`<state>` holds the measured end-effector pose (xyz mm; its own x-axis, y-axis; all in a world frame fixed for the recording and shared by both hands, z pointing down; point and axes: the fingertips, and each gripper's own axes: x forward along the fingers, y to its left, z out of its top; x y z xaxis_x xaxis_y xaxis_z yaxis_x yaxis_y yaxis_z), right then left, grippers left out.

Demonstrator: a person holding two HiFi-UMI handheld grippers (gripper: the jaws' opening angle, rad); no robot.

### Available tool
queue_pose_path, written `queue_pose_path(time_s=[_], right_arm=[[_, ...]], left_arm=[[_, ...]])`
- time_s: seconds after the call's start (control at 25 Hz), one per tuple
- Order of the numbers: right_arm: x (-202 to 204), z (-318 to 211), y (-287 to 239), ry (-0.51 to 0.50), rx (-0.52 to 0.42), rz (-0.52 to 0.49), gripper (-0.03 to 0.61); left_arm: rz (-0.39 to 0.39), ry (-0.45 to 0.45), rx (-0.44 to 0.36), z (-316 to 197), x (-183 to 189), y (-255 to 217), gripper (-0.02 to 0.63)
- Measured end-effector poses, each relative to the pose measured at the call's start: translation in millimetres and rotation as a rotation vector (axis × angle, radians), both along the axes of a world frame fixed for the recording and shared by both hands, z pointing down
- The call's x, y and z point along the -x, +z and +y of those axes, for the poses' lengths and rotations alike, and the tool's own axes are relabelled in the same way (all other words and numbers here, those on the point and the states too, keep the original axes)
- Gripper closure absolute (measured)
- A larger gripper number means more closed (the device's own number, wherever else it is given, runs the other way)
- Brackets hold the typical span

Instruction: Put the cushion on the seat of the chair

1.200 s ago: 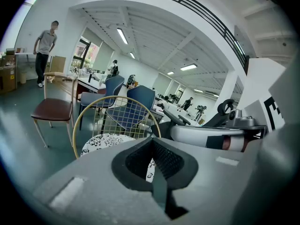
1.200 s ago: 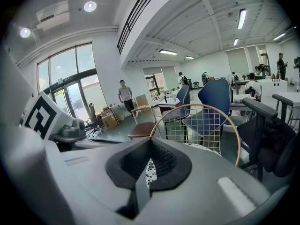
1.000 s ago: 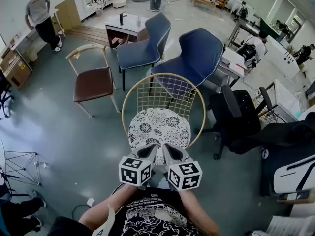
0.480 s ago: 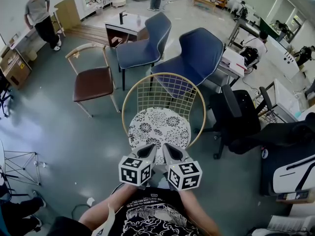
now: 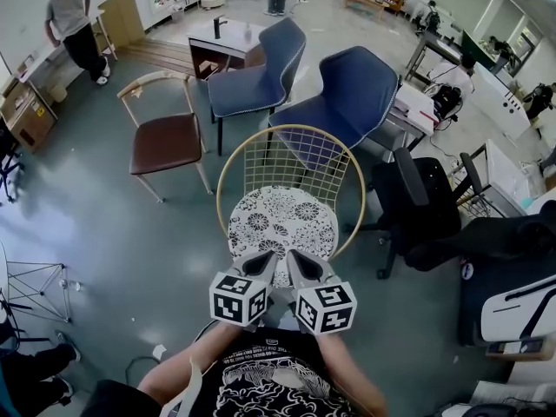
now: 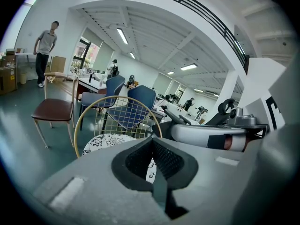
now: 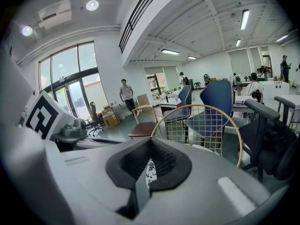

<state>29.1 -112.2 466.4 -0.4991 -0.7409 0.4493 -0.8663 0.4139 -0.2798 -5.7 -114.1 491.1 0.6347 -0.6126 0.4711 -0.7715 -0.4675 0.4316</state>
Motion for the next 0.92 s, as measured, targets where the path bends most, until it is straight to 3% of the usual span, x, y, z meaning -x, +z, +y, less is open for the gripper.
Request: queue_pose_path(time_s=[0.92], right_arm=[[-5.7,-0.8,-4.8,-0.003,-0.027,0.007,0.578]], left_arm=[[-0.002,0.031,-0.085,-2.8,-12.2,-15.4,0.617]])
